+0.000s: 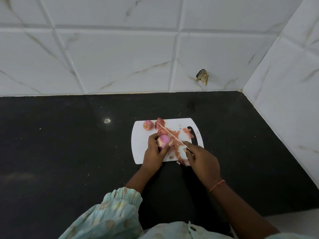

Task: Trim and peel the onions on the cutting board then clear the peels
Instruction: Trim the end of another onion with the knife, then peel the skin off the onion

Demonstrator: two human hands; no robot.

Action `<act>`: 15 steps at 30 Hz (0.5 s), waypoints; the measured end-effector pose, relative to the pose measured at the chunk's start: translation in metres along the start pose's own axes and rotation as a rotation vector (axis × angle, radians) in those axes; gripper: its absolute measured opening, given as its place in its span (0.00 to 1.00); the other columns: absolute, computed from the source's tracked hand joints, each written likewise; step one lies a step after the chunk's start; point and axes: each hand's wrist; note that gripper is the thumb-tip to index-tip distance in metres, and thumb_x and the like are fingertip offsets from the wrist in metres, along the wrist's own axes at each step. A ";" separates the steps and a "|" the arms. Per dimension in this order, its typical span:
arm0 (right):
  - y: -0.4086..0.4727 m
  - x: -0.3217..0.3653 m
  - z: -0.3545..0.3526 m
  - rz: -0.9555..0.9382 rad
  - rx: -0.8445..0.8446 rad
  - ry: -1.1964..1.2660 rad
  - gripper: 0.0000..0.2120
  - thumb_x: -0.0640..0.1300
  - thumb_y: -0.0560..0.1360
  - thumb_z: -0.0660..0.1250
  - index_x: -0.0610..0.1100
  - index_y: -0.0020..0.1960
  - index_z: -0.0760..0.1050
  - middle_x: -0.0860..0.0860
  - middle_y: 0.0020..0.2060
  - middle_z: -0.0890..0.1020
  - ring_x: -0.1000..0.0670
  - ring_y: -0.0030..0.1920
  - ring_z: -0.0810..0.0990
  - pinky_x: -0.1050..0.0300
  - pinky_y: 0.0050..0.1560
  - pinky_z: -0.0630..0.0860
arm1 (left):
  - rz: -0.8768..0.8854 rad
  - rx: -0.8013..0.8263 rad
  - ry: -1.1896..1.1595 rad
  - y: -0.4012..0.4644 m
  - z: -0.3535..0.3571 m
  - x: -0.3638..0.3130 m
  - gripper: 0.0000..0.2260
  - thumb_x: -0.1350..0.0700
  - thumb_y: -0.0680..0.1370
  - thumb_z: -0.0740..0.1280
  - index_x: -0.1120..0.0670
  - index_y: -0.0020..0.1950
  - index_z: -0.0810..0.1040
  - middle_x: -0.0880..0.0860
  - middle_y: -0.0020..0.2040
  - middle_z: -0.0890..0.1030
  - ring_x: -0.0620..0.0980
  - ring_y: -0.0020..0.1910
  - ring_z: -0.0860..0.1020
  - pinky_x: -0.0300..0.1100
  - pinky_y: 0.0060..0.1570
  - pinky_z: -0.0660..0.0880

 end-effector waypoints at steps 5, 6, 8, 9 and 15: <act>0.007 0.005 0.003 0.128 0.032 0.103 0.19 0.51 0.82 0.58 0.54 0.72 0.67 0.51 0.52 0.79 0.50 0.50 0.79 0.55 0.43 0.75 | 0.025 0.030 -0.055 0.001 -0.004 0.000 0.23 0.40 0.75 0.71 0.40 0.66 0.66 0.39 0.63 0.74 0.44 0.49 0.82 0.50 0.53 0.81; 0.010 0.005 0.005 0.140 0.053 0.087 0.20 0.49 0.82 0.58 0.52 0.73 0.65 0.49 0.53 0.78 0.49 0.51 0.78 0.54 0.44 0.75 | 0.025 0.040 -0.086 0.001 -0.005 -0.001 0.23 0.43 0.75 0.73 0.40 0.65 0.66 0.38 0.62 0.74 0.46 0.48 0.82 0.52 0.52 0.81; 0.015 0.005 0.008 0.163 0.089 0.062 0.22 0.45 0.81 0.58 0.48 0.74 0.64 0.47 0.55 0.76 0.47 0.55 0.76 0.52 0.48 0.75 | 0.006 0.063 -0.162 0.002 -0.008 -0.003 0.23 0.49 0.75 0.75 0.40 0.64 0.67 0.40 0.62 0.74 0.47 0.50 0.83 0.52 0.50 0.83; 0.017 0.005 0.010 0.177 0.101 0.057 0.22 0.44 0.80 0.59 0.47 0.74 0.65 0.47 0.56 0.76 0.46 0.56 0.76 0.52 0.50 0.75 | -0.009 0.073 -0.199 0.003 -0.009 -0.004 0.24 0.52 0.75 0.76 0.40 0.64 0.67 0.42 0.62 0.74 0.48 0.52 0.83 0.51 0.50 0.83; 0.022 0.008 0.017 0.193 0.113 0.048 0.19 0.42 0.79 0.62 0.46 0.69 0.69 0.46 0.61 0.73 0.45 0.60 0.72 0.52 0.55 0.76 | -0.104 0.072 -0.348 0.005 -0.015 -0.008 0.28 0.57 0.73 0.78 0.47 0.66 0.67 0.49 0.64 0.74 0.51 0.56 0.83 0.45 0.48 0.83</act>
Point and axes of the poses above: each hand's wrist, its own y-axis towards the middle knuckle, its own z-axis out of the palm, x = y × z
